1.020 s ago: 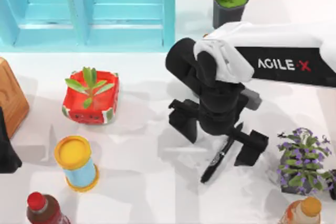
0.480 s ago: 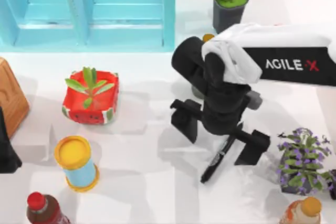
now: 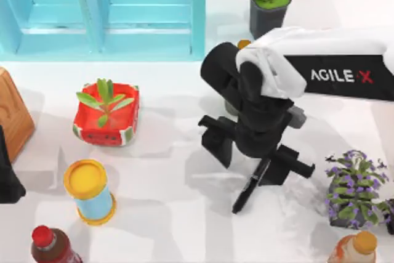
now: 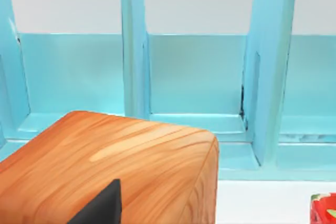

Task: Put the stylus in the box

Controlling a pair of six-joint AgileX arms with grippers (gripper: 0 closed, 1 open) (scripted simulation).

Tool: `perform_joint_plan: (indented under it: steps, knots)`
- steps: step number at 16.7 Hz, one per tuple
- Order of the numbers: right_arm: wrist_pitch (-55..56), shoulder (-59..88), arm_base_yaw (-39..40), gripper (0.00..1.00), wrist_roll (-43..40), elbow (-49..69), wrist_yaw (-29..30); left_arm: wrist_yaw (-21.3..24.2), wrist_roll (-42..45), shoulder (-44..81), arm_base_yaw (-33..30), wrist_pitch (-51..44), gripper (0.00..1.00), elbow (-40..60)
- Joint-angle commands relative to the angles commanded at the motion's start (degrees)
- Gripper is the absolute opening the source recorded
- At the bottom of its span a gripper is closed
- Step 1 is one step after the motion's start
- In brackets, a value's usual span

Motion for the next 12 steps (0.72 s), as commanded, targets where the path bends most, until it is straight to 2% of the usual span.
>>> perform_joint_plan:
  steps: [4, 12]
  knots:
    - [0.00, 0.00, 0.00, 0.02, 0.00, 0.00, 0.00, 0.00, 0.00, 0.00, 0.00, 0.00, 1.00, 0.00]
    - [0.00, 0.00, 0.00, 0.00, 0.00, 0.00, 0.00, 0.00, 0.00, 0.00, 0.00, 0.00, 1.00, 0.00]
